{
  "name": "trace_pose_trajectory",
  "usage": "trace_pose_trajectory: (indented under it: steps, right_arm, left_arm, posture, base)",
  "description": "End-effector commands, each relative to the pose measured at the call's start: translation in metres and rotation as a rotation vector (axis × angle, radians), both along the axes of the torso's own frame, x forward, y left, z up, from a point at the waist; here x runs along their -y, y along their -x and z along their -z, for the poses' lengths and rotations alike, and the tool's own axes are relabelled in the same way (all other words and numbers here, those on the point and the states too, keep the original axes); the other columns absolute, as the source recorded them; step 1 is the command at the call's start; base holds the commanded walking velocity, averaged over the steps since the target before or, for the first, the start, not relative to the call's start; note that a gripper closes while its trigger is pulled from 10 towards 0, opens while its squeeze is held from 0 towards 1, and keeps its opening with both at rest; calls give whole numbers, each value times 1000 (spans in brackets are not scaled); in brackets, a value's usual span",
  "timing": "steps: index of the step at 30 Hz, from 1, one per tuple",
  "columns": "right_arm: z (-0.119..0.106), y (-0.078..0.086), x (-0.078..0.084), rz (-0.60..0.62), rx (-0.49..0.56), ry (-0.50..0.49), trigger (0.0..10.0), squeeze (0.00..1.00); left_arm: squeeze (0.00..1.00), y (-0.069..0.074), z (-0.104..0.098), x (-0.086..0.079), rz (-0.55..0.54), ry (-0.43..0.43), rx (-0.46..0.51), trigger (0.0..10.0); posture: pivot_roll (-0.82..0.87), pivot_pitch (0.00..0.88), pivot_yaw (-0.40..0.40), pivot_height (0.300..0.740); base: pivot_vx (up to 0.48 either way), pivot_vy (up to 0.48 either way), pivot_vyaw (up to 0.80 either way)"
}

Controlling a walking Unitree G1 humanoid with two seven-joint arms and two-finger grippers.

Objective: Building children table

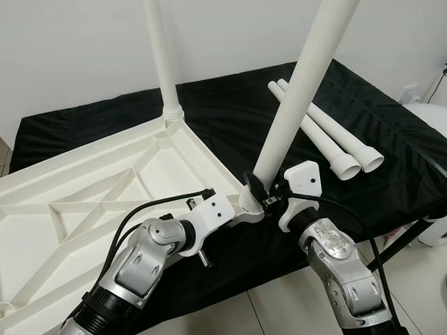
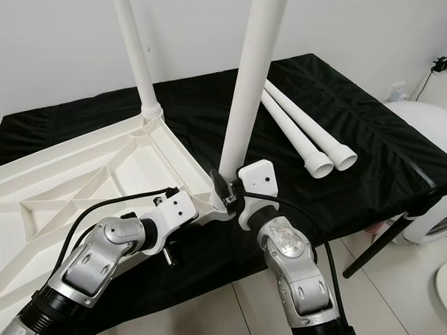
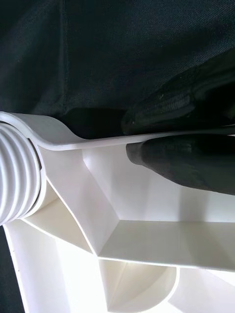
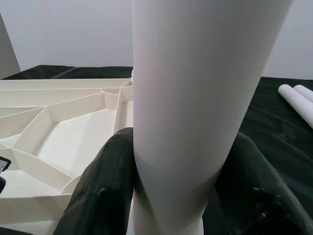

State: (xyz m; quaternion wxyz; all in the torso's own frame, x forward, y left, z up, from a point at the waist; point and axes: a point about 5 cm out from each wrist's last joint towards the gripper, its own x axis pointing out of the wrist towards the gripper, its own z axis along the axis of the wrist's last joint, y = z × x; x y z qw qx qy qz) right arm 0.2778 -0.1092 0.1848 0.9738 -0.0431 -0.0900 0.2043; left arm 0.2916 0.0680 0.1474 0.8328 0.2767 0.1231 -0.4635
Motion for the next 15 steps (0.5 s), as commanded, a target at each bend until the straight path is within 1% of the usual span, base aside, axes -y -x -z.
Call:
trace_pose_trajectory:
  steps: [1,6,7,8,9,10,13,14,15]
  right_arm:
    - [34,2,7,57,-156,43,10000,0]
    - [36,6,4,77,-160,24,10000,0]
    - [35,6,3,115,-150,11,10000,0]
    - [35,6,3,115,-150,11,10000,0]
    - [34,6,2,152,-142,-2,10000,0]
    - [34,6,2,152,-142,-2,10000,0]
    - [32,4,0,255,-126,-52,10000,0]
    - [32,4,0,255,-126,-52,10000,0]
    - [31,3,-1,283,-124,-66,10000,0]
  left_arm:
    - [0,-1,-18,6,10,44,106,10000]
    - [0,0,-18,6,11,45,107,10000]
    - [0,-1,-19,6,11,46,107,10000]
    - [0,-1,-19,6,11,46,107,10000]
    - [0,-1,-19,6,12,46,107,10000]
    - [0,-1,-19,6,12,46,107,10000]
    - [0,-2,-20,6,11,47,108,10000]
    - [0,-2,-20,6,11,47,108,10000]
    - [0,-2,-20,6,9,47,108,10000]
  posture:
    - [-115,100,30,740]
    - [-117,97,29,740]
    - [-119,97,29,740]
    - [-119,97,29,740]
    - [-118,99,30,740]
    - [-118,99,30,740]
    - [-116,102,31,740]
    - [-116,102,31,740]
    - [-115,104,31,740]
  base:
    - [0,0,0]
    - [0,0,0]
    - [0,0,0]
    - [0,0,0]
    - [0,0,0]
    - [0,0,0]
    - [0,0,0]
    - [0,0,0]
    - [0,0,0]
